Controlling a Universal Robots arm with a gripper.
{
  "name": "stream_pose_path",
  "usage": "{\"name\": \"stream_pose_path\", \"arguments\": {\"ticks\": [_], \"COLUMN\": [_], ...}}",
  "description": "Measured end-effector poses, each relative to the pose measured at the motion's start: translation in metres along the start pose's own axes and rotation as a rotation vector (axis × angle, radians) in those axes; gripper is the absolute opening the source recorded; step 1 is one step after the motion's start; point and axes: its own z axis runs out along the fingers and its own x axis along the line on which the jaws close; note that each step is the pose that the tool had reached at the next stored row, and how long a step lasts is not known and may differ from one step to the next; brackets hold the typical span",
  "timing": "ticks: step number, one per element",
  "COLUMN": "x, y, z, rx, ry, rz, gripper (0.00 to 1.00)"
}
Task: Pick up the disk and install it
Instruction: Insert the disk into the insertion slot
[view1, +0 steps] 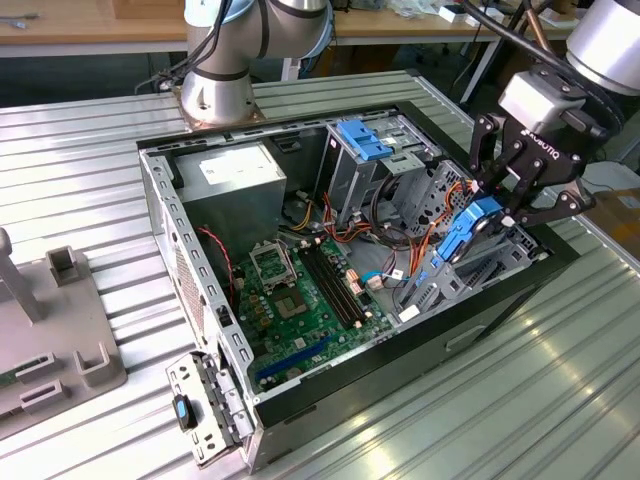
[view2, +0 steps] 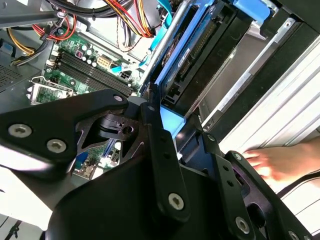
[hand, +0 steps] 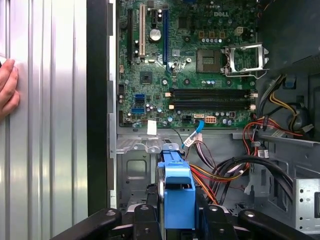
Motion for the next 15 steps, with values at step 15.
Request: {"name": "stream_pose_path", "arguments": {"ticks": [15], "x": [0.0004], "y": [-0.0147], "z": [0.0176], "rx": [0.0], "ry": [0.0], "rz": [0.0], "gripper": [0.5]}}
